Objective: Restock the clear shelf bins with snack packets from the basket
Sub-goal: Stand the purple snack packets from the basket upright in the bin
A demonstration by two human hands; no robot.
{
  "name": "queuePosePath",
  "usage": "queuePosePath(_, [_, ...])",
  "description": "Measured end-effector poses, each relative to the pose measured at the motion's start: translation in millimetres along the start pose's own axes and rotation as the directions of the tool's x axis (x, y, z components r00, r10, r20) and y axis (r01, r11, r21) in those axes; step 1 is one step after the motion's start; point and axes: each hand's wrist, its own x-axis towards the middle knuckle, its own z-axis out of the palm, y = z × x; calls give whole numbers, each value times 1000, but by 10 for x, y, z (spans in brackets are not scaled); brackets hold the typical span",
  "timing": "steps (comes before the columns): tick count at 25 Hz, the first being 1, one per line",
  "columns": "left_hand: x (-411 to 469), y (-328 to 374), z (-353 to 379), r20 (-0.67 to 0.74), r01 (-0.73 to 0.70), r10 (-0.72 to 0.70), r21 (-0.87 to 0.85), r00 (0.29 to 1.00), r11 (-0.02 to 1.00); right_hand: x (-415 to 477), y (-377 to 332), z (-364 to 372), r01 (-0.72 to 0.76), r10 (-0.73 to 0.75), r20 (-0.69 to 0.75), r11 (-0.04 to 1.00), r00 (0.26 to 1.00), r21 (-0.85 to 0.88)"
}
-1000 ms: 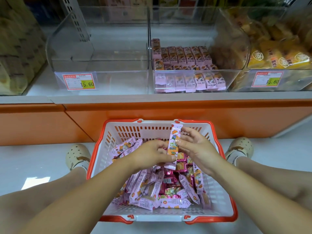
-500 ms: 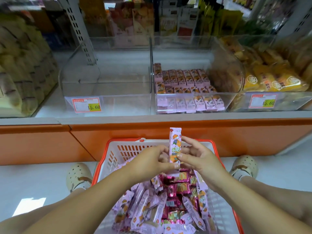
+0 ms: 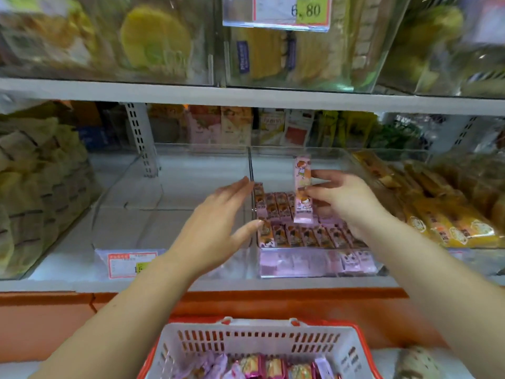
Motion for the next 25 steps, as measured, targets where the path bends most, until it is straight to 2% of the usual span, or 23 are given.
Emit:
queuePosePath(3, [61, -145, 83, 26, -34, 34, 20, 999, 999, 589, 198, 181, -149, 145, -33, 973, 989, -174])
queuePosePath(5, [65, -177, 89, 20, -58, 58, 30, 998, 998, 849, 316, 329, -171, 173, -20, 944, 985, -283])
queuePosePath(8, [64, -186, 103, 25, -63, 63, 1, 998, 998, 1102, 468, 507, -233, 237, -14, 941, 971, -247])
queuePosePath(11, [64, -211, 131, 28, -48, 49, -34, 998, 998, 1224, 563, 609, -277, 278, -51, 893, 959, -355])
queuePosePath(14, [63, -224, 154, 23, -54, 56, -61, 998, 997, 1246, 604, 642, -267, 277, -28, 889, 961, -373])
queuePosePath(20, [33, -160, 144, 30, 2, -1, -12, 1000, 1000, 1048, 534, 575, -136, 187, 58, 862, 981, -488])
queuePosePath(22, [-72, -48, 140, -96, 12, -8, 39, 995, 999, 802, 377, 463, -56, 58, -13, 853, 998, -519])
queuePosePath(24, [-290, 148, 170, -281, -65, 80, 61, 956, 996, 305, 228, 321, 115, -163, -87, 909, 983, -401])
queuePosePath(25, [-431, 254, 213, -322, -123, 134, 55, 937, 991, -12, 203, 248, 231, -285, -133, 920, 949, -318])
